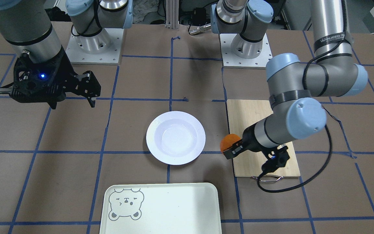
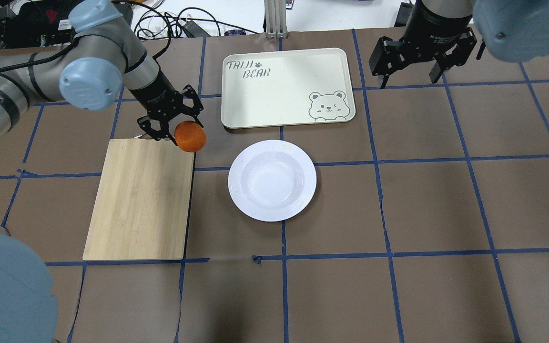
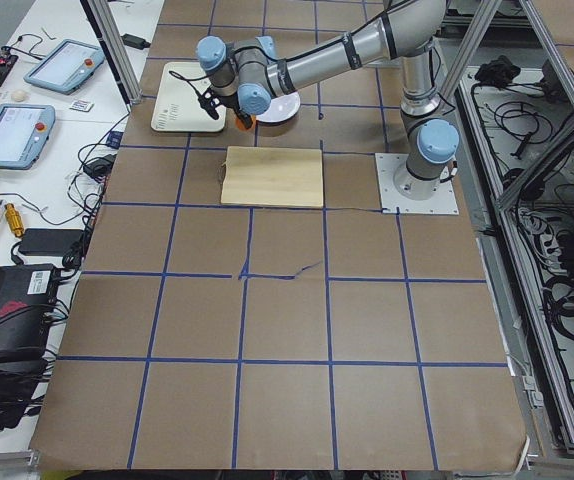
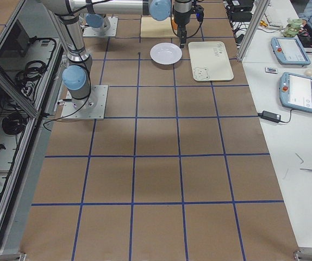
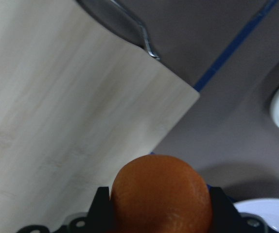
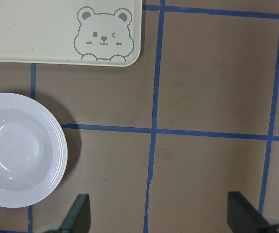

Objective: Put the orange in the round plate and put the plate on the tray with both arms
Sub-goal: 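Lift the orange with the left gripper and carry it onto the white plate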

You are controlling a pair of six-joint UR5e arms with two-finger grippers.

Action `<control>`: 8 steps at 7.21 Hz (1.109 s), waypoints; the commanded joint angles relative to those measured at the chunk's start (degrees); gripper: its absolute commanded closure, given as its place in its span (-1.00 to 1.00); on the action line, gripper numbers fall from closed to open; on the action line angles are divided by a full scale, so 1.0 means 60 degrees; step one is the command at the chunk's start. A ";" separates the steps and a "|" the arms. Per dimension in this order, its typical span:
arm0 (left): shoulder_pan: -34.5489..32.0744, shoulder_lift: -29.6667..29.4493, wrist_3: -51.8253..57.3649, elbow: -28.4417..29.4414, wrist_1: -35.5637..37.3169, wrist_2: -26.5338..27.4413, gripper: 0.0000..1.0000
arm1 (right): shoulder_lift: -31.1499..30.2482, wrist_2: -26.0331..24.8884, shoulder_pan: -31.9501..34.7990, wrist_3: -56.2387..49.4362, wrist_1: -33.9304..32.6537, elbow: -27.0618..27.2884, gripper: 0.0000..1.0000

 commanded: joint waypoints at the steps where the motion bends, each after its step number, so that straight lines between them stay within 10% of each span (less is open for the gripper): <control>1: -0.1244 -0.0557 -0.0870 0.0119 0.0063 -0.0132 1.00 | 0.0000 0.0000 0.0000 -0.0027 0.0012 0.0015 -1.00; 2: -0.1611 -0.0733 -0.1104 0.0119 0.0077 -0.0394 0.95 | 0.0000 0.0000 0.0000 -0.0013 0.0012 0.0029 -1.00; 4: -0.2082 -0.0794 -0.1281 0.0047 0.0136 -0.0411 0.16 | 0.0000 0.0015 -0.0014 -0.0056 -0.0003 0.0146 -1.00; 6: -0.2172 -0.0750 -0.1370 -0.0027 0.0194 -0.0353 -1.00 | 0.0000 0.0015 -0.0014 -0.0042 -0.0075 0.0147 -1.00; 8: -0.2114 -0.0488 -0.1225 0.0133 0.0326 -0.0193 -1.00 | 0.0014 0.0058 0.0000 0.0002 -0.0076 0.0147 -1.00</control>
